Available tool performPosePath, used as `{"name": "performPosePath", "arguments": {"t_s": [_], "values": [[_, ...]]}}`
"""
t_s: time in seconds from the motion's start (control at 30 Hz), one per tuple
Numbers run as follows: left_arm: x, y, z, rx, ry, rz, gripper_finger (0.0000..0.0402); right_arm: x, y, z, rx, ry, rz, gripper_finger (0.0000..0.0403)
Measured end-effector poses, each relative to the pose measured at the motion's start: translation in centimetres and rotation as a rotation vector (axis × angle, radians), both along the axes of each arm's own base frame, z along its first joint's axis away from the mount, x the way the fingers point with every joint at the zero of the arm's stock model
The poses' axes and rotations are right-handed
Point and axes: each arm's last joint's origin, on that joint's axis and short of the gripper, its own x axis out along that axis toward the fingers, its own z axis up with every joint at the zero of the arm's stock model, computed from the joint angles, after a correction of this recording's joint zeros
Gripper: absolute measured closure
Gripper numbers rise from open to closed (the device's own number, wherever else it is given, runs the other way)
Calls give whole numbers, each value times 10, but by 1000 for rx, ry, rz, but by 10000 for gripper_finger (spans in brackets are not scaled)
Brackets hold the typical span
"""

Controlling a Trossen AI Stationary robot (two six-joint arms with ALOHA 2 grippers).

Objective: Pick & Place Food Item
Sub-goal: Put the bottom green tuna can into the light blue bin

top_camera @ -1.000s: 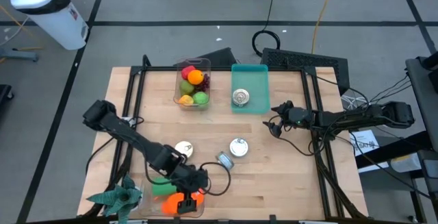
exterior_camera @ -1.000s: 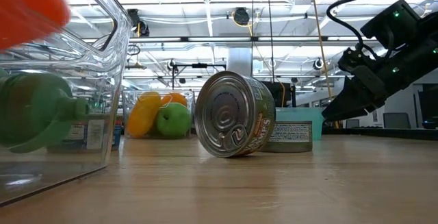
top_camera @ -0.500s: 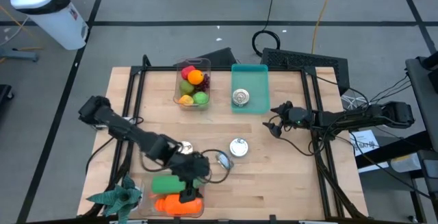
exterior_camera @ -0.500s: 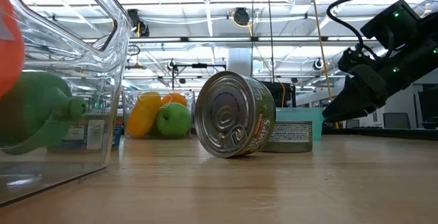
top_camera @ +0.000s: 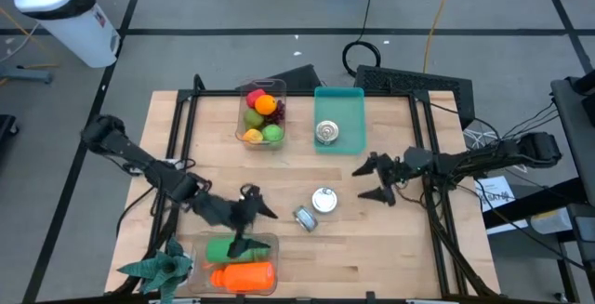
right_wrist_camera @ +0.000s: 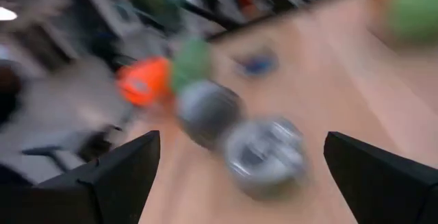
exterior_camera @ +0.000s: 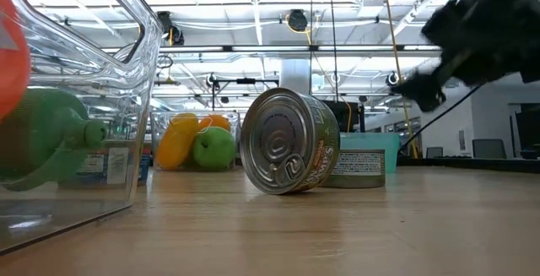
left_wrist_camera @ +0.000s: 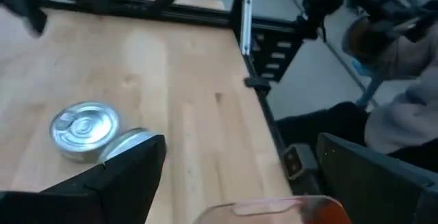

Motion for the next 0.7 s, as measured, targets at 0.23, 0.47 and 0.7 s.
{"name": "performPosePath", "arguments": {"t_s": [0.23, 0.47, 0.7], "values": [[-25, 51, -24, 32, -93, 54, 11, 9, 39, 31, 3, -179, 50, 9], [-53, 83, -18, 163, -228, 84, 11, 62, 90, 71, -169, 76, -60, 9], [-72, 106, -20, 264, -395, 252, 11, 126, 121, 69, -221, 365, -242, 9]]}}
